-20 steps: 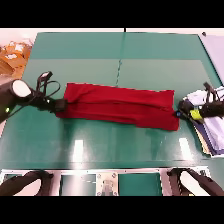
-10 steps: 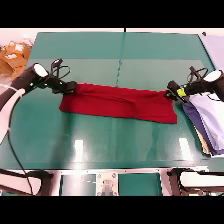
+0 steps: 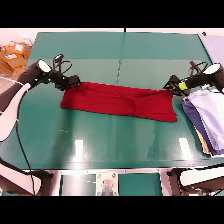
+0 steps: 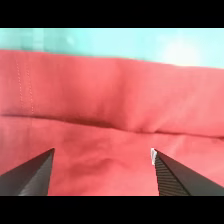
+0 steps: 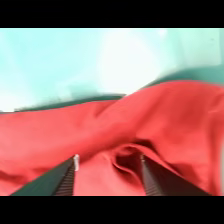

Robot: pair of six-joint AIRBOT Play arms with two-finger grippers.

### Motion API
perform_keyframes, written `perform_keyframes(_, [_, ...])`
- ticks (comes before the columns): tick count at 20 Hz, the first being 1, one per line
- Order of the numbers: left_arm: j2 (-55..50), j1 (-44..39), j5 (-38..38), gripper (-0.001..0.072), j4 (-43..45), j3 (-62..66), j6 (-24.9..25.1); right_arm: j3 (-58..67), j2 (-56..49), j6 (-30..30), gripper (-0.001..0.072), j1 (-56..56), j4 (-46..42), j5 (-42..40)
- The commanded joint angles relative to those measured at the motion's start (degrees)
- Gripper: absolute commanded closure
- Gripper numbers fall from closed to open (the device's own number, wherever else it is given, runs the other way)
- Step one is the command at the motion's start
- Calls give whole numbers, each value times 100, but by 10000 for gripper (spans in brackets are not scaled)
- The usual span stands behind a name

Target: Fold the shirts.

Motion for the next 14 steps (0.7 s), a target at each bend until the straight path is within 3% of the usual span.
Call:
perform_keyframes(1, [-17,131,-619,-11,195,343,-24,402,-35,-761,174,-529,-24,1104])
perform_keyframes(5, [-17,531,-1290,-11,247,1040,-243,142,-184,-1567,168,-1145,-17,1484])
perform_keyframes(7, [-17,710,-1515,-11,238,1220,-345,-55,-358,-1869,67,-1224,28,1447])
perform_keyframes(14, [-22,769,-1755,-10,55,1241,-483,-109,-1294,-2444,67,-1222,968,1366])
